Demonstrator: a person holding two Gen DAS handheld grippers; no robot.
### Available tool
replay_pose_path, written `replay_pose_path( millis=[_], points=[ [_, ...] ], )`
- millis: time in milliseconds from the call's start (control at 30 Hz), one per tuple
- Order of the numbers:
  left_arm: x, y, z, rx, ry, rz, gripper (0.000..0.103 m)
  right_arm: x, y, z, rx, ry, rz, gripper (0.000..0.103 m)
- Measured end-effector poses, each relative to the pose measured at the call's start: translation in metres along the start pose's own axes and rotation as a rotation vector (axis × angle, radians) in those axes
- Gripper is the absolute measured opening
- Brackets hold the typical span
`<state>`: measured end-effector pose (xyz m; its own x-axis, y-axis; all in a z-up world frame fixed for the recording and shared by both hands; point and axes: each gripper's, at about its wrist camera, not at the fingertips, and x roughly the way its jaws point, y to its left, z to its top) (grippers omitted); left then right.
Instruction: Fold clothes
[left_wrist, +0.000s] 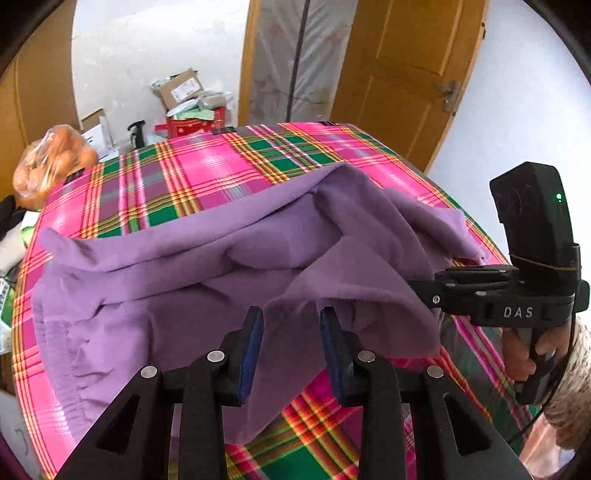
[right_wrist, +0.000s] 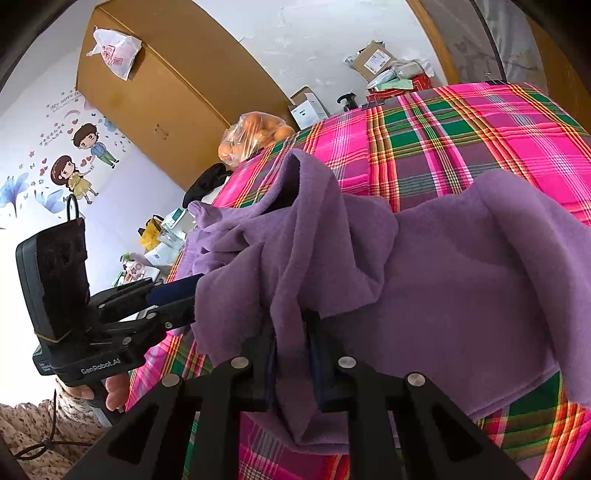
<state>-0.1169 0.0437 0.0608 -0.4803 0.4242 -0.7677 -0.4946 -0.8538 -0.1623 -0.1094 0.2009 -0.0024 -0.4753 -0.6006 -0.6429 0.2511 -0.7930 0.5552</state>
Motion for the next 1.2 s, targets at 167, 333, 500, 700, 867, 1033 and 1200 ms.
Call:
replay_pose_path(
  millis=[167, 333, 500, 700, 867, 1033, 1200],
  points=[
    [0.013, 0.002, 0.012, -0.011, -0.004, -0.012, 0.033, 0.002, 0.000, -0.001, -0.005, 0.015, 0.005, 0.016],
    [0.019, -0.010, 0.015, 0.042, -0.003, -0.043, 0.029, 0.004, -0.001, -0.001, -0.003, 0.024, 0.008, 0.016],
    [0.018, -0.015, 0.013, 0.069, -0.023, -0.061, 0.007, 0.005, -0.003, 0.000, 0.000, 0.026, 0.010, 0.016],
    [0.000, -0.015, 0.010, 0.070, -0.078, -0.099, 0.004, 0.001, -0.002, -0.001, -0.008, 0.003, -0.021, 0.009],
    [-0.024, -0.009, 0.010, 0.020, -0.140, -0.146, 0.003, -0.008, 0.004, 0.001, -0.028, -0.039, -0.070, 0.004],
    [-0.038, 0.003, 0.005, -0.022, -0.170, -0.145, 0.003, -0.020, 0.012, 0.007, -0.061, -0.082, -0.104, 0.003],
    [-0.035, 0.012, 0.002, -0.052, -0.167, -0.120, 0.003, -0.024, 0.020, 0.014, -0.080, -0.119, -0.131, 0.003]
  ],
)
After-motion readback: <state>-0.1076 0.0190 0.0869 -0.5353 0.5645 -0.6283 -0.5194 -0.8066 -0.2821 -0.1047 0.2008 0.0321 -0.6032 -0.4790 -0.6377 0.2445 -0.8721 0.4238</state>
